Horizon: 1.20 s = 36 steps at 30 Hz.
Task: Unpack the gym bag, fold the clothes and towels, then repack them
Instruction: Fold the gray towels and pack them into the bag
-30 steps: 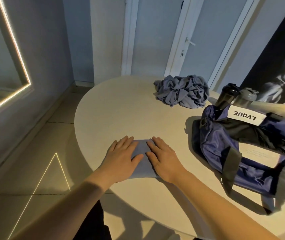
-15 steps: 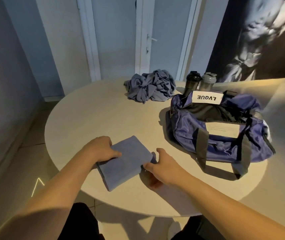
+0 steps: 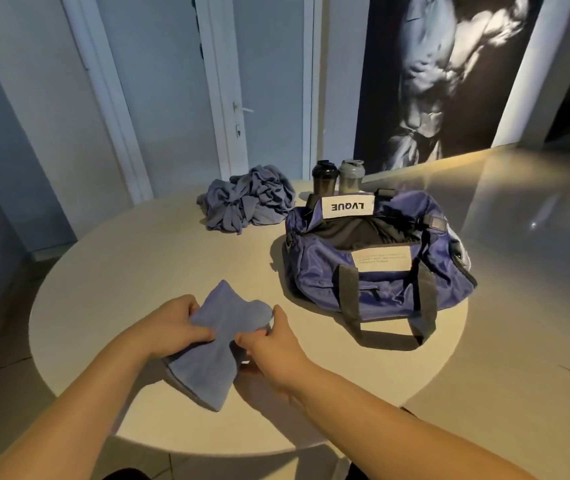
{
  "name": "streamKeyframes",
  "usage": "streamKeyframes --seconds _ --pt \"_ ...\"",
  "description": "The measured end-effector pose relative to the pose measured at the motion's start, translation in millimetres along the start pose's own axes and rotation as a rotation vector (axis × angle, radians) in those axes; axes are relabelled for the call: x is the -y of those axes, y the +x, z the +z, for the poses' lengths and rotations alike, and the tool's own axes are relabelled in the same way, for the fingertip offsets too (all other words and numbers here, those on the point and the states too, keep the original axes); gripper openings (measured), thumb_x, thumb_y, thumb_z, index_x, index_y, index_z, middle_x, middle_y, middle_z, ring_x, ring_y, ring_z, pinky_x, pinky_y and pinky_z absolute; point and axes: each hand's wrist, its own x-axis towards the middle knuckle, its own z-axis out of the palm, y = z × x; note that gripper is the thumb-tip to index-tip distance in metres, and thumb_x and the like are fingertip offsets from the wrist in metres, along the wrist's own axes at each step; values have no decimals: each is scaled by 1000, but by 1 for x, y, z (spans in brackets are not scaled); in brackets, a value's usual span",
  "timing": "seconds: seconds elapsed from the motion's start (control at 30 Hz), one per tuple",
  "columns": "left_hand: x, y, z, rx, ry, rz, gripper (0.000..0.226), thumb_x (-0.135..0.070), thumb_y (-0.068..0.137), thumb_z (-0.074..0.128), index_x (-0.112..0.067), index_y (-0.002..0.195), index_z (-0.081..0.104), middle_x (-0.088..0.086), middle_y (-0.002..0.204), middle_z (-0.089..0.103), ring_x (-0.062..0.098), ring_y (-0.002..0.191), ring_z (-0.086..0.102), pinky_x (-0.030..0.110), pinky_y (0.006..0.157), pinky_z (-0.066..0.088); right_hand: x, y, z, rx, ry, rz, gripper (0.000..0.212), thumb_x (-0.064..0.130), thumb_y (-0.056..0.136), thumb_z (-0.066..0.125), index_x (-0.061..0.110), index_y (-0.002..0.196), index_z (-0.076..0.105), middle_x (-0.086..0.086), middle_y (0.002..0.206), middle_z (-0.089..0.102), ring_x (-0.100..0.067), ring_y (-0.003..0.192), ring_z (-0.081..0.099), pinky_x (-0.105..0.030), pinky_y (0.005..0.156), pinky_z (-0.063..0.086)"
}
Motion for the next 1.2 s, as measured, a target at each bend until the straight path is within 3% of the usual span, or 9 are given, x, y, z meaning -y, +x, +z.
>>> streamKeyframes --seconds 0.07,0.17,0.3,0.4,0.53,0.67,0.83,1.0,1.2 --pt "-17 -9 0 -68 -87 64 33 -36 83 76 -14 95 54 6 84 66 14 68 58 27 58 43 5 3 -6 -33 7 -60 37 9 91 64 23 119 44 -18 104 67 -24 86 63 -52 86 58" --pt "-47 -18 4 -126 -168 168 28 -31 87 73 -14 94 52 5 80 63 14 65 55 29 58 42 24 2 -16 -121 -93 -146 27 20 97 59 26 123 59 -8 111 66 -19 93 62 -37 88 56" --pt "-90 -16 16 -191 -228 271 47 -48 80 77 -12 94 50 12 93 61 18 72 54 35 65 43 49 4 -39 -145 -24 -136 33 35 91 58 3 93 63 -9 83 54 -21 79 52 -40 78 50" --pt "-120 -6 23 -196 -269 274 57 -55 70 81 -18 96 47 13 98 62 28 81 63 44 68 52 71 6 -66 -168 92 -119 24 33 92 58 17 73 58 -3 77 48 -18 72 48 -40 78 52" --pt "-165 14 34 -241 -268 343 42 -37 81 80 -18 98 47 8 97 63 26 86 66 44 72 56 89 8 -107 -217 201 -161 23 30 99 52 11 95 64 -8 91 54 -22 86 52 -40 83 56" --pt "-212 42 42 -292 -262 358 32 -27 83 74 -13 91 46 4 80 57 21 66 49 35 58 39 99 15 -152 -198 174 -249 13 12 99 52 7 95 63 -11 91 64 -20 88 62 -40 91 58" --pt "-272 98 52 -299 -260 329 35 -32 84 69 -18 86 37 5 78 45 19 65 38 36 59 30 100 46 -255 -397 -679 -339 36 0 94 47 16 119 68 1 117 71 -15 110 66 -38 101 52" --pt "-318 141 84 -249 -244 356 32 -30 90 67 -16 93 39 1 80 45 14 66 41 33 55 30 102 74 -341 -232 -1420 -183 45 1 87 49 20 125 65 -5 123 64 -31 116 58 -44 98 48" --pt "-312 173 118 -144 -141 257 41 -40 89 67 -14 112 46 10 109 58 30 93 57 40 76 49 92 84 -370 -93 -1830 -150 67 31 83 60 25 147 39 -2 133 46 -29 123 40 -47 105 29"
